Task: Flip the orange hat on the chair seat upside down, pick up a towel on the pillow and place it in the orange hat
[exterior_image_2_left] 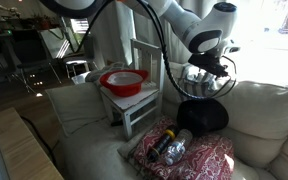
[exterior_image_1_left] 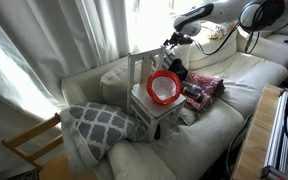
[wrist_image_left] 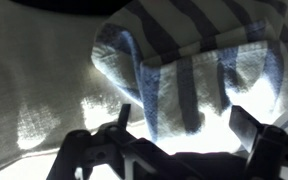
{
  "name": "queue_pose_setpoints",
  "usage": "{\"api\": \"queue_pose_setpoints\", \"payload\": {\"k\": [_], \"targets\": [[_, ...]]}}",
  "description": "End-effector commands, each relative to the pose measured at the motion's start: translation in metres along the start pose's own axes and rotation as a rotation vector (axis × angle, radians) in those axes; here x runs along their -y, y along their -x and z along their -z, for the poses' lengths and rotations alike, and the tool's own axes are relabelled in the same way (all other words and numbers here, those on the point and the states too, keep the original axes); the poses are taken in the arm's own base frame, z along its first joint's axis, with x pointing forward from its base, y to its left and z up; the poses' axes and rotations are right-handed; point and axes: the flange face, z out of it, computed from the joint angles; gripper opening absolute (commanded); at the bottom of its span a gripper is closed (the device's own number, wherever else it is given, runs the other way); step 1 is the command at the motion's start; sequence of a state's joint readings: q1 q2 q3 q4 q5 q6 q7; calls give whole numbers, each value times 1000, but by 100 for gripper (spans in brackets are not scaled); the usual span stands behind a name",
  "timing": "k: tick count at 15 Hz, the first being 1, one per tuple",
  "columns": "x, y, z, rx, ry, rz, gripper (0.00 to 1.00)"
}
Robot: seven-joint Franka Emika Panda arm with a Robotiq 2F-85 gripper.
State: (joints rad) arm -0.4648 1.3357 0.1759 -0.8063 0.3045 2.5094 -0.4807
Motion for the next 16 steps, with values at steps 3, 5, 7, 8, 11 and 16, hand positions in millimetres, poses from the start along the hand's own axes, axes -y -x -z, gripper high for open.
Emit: {"api": "queue_pose_setpoints", "payload": {"k": [3,5,7,8,11,16], "targets": [[-13,6,-11,-52,10,-12,100],[-13,17,-23,-5,-13,-29,100],[-12,26,-32,31,-42,-38,91],[-12,29,-35,47,-59,-45,74],[-9,31,-32,94,-157,-76,49],[-12,18,-3,108,-322,-131,12]]}}
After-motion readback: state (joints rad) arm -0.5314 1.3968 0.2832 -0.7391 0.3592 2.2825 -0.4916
